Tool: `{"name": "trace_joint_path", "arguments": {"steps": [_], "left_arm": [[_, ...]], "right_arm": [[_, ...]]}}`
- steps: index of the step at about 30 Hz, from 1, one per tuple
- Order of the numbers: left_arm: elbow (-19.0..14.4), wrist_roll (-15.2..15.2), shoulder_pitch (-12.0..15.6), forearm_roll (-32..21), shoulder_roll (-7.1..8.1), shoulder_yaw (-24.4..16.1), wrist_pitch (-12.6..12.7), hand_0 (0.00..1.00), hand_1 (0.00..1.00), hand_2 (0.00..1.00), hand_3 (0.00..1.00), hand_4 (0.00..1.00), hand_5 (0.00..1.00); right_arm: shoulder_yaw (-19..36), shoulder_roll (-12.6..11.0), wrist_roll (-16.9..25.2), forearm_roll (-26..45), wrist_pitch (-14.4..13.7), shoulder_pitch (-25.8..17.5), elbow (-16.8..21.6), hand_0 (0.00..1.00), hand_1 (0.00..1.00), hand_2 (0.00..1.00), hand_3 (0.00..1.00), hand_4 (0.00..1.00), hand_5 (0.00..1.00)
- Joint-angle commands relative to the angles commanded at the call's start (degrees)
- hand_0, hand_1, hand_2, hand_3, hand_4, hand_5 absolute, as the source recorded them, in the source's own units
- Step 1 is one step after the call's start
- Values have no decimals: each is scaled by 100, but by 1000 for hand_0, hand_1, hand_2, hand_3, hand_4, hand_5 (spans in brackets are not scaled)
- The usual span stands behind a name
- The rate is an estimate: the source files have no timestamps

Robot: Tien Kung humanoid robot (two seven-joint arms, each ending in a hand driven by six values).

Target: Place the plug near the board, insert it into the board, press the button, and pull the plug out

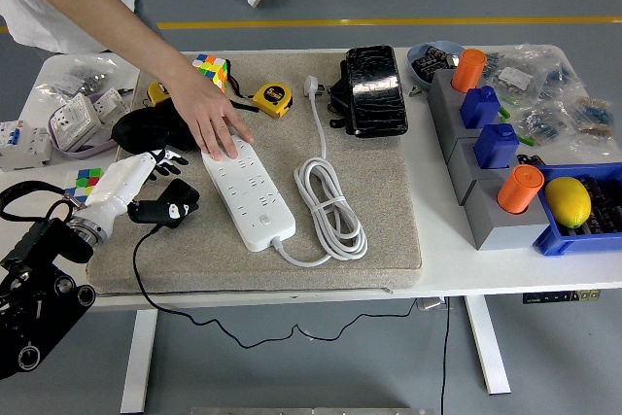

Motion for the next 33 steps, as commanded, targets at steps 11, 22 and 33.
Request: {"name": "trace_joint_path", "arguments": {"steps": [11,22,33], "left_arm": [[-451,-365,250,-560,56,-544,135,556,673,698,743,998,487],[-339,-1124,351,-2466,-184,-1421,440,347,457,515,585,860,320],[-305,-1008,384,-2513,-171,-2102,345,344,445,510,583,851,316]], "right_arm": [[19,25,-3,1,0,-27,-10,558,646,606,527,898,431],[42,54,-5,-2,-15,-1,-20,556,646,606,527,898,431],[46,39,-7,16,-28,87,-41,556,645,606,527,898,432]]}}
